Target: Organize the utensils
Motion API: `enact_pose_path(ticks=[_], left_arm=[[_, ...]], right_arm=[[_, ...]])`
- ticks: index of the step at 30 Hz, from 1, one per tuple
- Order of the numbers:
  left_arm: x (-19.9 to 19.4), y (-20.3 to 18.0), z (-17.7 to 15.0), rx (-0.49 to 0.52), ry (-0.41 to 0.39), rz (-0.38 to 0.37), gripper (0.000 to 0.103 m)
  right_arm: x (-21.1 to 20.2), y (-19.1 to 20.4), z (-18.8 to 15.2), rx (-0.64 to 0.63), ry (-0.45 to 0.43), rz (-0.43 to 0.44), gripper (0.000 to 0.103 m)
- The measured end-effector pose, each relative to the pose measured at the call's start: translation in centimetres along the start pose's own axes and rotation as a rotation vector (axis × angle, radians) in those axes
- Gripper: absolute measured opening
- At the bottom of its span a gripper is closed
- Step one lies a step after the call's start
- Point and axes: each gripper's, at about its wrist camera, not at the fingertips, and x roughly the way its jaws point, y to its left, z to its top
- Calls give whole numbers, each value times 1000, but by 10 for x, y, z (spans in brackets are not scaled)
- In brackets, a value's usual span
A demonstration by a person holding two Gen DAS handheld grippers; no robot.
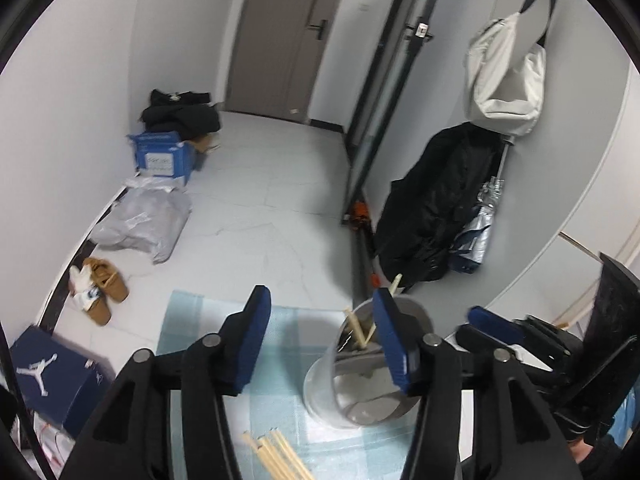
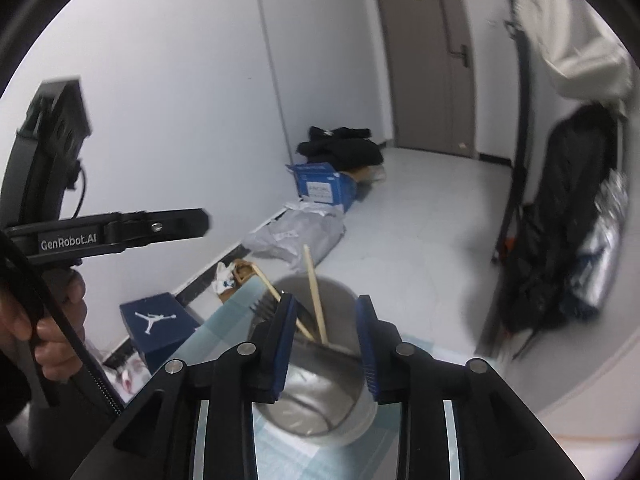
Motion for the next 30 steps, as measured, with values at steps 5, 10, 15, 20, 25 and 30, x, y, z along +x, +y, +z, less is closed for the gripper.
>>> enact_pose_path(ticks=[5,10,15,20,25,30], left_arm=[[-20,3,-11,-7,-54,43,61],[-36,5,-19,-38,-85,61,71],[-55,7,-37,-47,-152,103,83],[-63,13,-53,-71,-170,133,93],[-68,19,-74,-89,-196,177,98],[-68,24,-91,-89,-209,197,101]], right_arm=[[-20,11,-10,20,-19,-42,50],[-38,24,-16,51,-43,-49,53],[-57,45,-27,64,-96,-47,63],[-67,63,-42,69,-139,-51,71],[-72,82,-61,49,-165,-54,76],[-72,95,-78,25,-172,-77,83]])
